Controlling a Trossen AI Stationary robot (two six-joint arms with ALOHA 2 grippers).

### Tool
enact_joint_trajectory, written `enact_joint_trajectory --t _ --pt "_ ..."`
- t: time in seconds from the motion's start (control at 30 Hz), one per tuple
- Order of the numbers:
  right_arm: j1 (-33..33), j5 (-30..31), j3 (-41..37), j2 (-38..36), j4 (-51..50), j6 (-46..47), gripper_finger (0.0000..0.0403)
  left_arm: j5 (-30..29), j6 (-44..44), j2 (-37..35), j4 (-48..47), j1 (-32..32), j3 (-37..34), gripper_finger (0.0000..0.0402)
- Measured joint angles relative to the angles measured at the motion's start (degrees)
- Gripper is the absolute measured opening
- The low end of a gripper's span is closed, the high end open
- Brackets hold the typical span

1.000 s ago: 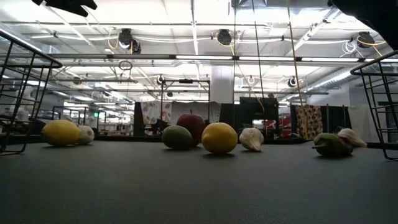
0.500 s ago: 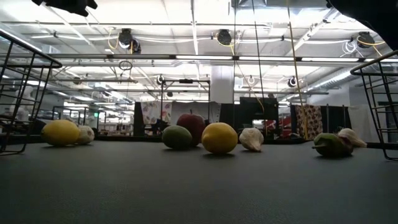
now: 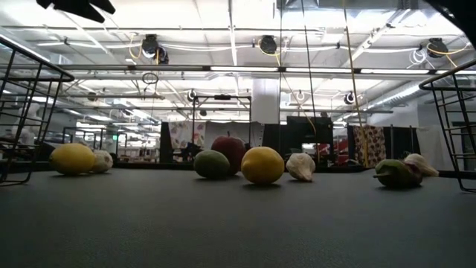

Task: Sort produce into baskets
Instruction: Put the middle garlic into the left gold wire basket

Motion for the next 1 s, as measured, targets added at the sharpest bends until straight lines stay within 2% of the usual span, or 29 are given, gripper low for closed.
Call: enact_joint_trajectory --t 0.13,0.27,0.4,0.5,0.7,0.83,1.0 --pt "0.82 0.22 0.0 -4.33 -16.88 2.45 0.0198 0.06 -3.23 0.04 0.35 0.0 -2.66 0.0274" --pt "1.77 0.22 0.0 -6.91 -34.56 6.91 0.0196 0.28 -4.35 0.3 4.81 0.0 -6.26 0.0274" --pt "2.37 0.76 0.0 -7.28 -48.54 11.33 0.0196 0.29 -3.8 0.62 10.33 0.0 -8.59 0.0274" --pt "2.34 2.38 -0.17 -7.28 -56.78 14.36 0.0192 0.14 0.11 0.9 14.32 0.0 -8.99 0.0274" --pt "2.01 5.28 -0.61 -8.88 -62.82 15.13 0.0169 2.37 9.24 0.9 22.61 0.0 -8.95 0.0274" --pt "1.68 5.83 -0.89 -11.82 -64.77 15.61 0.0151 5.19 11.14 1.11 24.66 0.0 -8.95 0.0274" --pt "1.18 6.66 -9.76 -19.91 -61.67 15.61 0.0132 6.27 11.87 1.05 23.91 0.0 -8.95 0.0274"
